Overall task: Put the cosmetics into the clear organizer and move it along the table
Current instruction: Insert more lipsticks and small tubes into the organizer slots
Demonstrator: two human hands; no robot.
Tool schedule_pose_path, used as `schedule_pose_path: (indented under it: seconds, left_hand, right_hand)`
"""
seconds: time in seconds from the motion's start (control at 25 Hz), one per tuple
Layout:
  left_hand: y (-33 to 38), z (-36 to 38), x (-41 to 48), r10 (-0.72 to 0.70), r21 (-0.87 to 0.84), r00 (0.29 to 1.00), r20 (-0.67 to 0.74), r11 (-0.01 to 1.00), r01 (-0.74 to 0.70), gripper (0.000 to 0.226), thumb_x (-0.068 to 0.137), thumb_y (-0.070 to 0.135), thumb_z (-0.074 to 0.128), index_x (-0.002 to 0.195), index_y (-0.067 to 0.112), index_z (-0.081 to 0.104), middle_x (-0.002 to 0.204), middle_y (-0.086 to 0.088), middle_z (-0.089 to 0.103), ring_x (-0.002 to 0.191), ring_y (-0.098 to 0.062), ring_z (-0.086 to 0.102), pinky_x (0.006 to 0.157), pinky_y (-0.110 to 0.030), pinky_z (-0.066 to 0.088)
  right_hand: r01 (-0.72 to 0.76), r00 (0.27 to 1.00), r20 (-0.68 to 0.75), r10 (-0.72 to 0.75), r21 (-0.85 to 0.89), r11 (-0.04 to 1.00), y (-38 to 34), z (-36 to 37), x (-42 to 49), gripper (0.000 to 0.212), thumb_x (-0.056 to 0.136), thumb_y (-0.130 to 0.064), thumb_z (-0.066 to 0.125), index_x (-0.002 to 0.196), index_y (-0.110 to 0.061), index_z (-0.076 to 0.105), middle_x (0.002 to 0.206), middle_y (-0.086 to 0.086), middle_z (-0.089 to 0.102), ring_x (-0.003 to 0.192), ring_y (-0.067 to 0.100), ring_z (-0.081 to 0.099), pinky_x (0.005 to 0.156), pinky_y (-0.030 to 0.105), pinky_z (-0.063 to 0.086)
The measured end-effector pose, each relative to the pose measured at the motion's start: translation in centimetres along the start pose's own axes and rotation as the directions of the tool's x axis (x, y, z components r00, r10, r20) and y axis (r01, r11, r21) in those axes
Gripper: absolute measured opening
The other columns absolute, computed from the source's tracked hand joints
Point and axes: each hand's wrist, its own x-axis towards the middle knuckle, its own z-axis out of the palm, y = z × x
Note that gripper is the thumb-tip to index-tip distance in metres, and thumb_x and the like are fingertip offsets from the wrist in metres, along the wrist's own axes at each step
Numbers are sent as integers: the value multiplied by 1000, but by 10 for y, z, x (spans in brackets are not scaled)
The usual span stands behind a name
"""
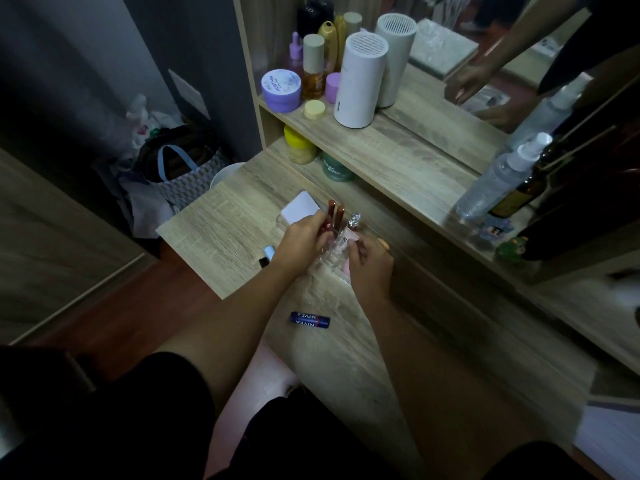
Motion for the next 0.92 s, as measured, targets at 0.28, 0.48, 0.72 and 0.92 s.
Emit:
schedule_pose_path:
  seconds: [0.28,0.48,0.72,0.92]
  left_hand:
    - [-1,7,2,107,97,990,-94,991,-97,18,84,8,62,99,-2,64,96,-21,66,84,-31,63,69,-33,47]
    - [0,4,-1,119,88,989,-91,990,-111,19,85,8,60,102,0,62,98,-19,66,87,-31,63,68,-33,47]
    - [-1,3,3,123,91,992,-31,989,-120,18,87,10,58,102,-1,61,100,-19,65,93,-31,61,78,-37,47]
    - [0,0,3,105,77,994,-16,992,-103,22,88,11,57,107,1,59,102,-18,64,95,-30,59,78,-31,43]
  right_hand:
    - [-72,997,42,71,33,997,-3,3,4,14,87,-6,62,101,-7,65,94,11,72,83,16,68,68,17,49]
    - [-72,997,20,72,20,997,-4,3,5,14,86,-5,64,99,-6,66,91,10,71,77,7,60,68,15,49]
    - [-62,998,11,62,29,998,-6,1,6,14,84,-2,63,98,-4,66,88,12,71,80,19,66,72,30,57]
    - [-123,992,26,123,-3,992,-8,-2,4,14,83,-7,67,96,-8,65,89,7,69,82,18,64,80,41,58]
